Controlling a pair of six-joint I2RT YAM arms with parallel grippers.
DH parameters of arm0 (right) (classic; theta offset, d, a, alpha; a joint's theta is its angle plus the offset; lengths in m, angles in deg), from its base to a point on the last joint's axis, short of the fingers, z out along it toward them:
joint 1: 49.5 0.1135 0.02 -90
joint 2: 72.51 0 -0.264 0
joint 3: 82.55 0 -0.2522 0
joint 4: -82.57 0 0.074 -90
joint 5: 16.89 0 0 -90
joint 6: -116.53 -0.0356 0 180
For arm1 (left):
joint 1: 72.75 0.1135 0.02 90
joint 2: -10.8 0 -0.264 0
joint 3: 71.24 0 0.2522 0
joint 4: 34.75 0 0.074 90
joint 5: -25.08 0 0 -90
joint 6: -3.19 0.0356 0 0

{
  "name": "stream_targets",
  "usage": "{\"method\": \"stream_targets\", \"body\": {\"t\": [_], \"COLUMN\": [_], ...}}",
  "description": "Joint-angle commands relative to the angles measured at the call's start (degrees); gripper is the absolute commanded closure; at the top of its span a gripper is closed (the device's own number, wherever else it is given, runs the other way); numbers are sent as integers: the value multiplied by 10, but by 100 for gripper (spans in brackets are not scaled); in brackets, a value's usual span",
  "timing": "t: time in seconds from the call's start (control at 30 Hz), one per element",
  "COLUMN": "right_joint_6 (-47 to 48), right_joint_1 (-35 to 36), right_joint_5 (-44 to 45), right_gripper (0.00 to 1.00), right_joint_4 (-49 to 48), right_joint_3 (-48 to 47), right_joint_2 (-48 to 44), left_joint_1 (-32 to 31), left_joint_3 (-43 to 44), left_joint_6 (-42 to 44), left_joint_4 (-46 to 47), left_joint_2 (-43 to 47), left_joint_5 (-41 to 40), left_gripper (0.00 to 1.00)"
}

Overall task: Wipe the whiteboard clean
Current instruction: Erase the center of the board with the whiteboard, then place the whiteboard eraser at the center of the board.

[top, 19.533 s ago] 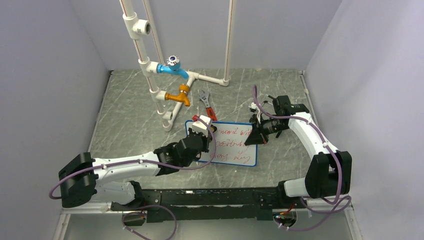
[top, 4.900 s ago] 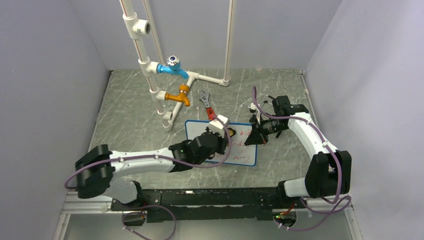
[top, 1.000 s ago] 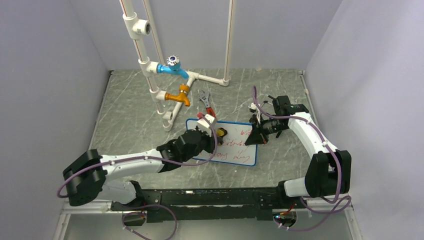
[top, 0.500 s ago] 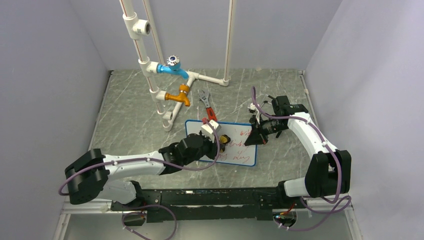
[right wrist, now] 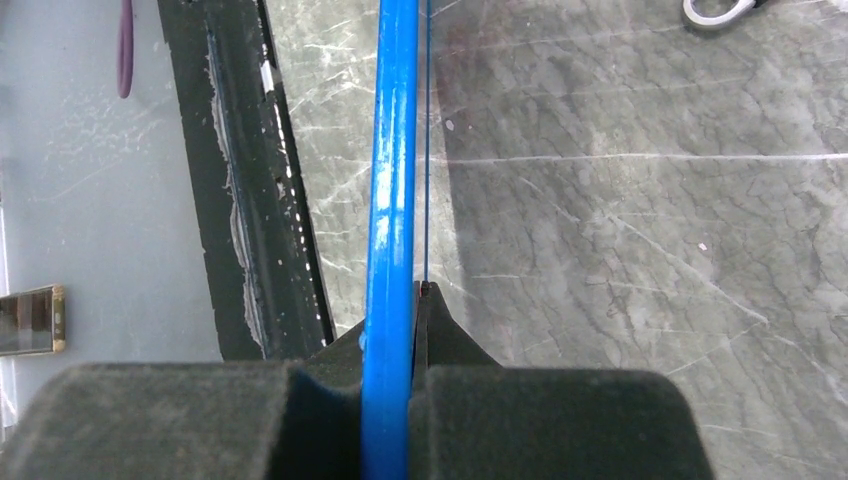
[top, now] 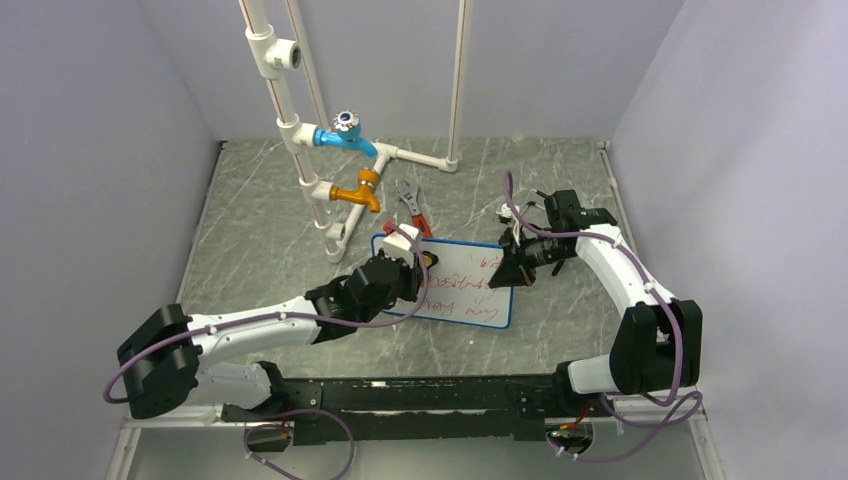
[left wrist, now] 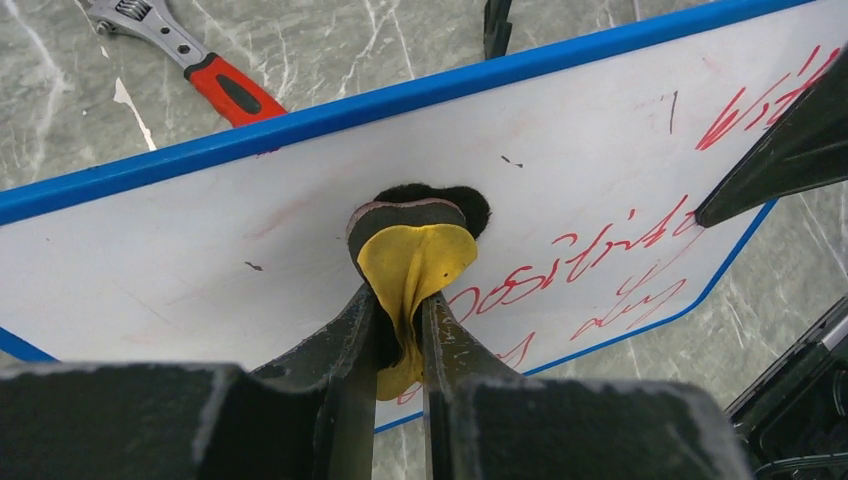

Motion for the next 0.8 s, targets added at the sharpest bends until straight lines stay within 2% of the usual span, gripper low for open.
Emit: {"method": "stream_targets", "body": {"t": [0.0,0.2,0.3,0.5,0.77], "right_joint_6": [29,27,24,19,4], "right_joint_1": [7,8,7,7,6], "right_joint_5": [9,10,12,15,26], "right_gripper": [100,100,100,100,100], "right_joint_4": [33,31,29,24,11], "right_joint_3": [1,2,3,3,4], "right_joint_2": [-3,-7,-9,-9,-11], "left_joint_1": [10,-48,-52,-52,-52], "left_joint_3": [35,95,87,19,-64], "left_joint_6": [30,67,55,38,27], "left_joint_4": [52,81,93,95,36], "left_joint_2": [-13,-86,-95,-29,69], "left_joint_5": [39,96,96,81,134], "left_gripper": [100,100,100,100,100]}}
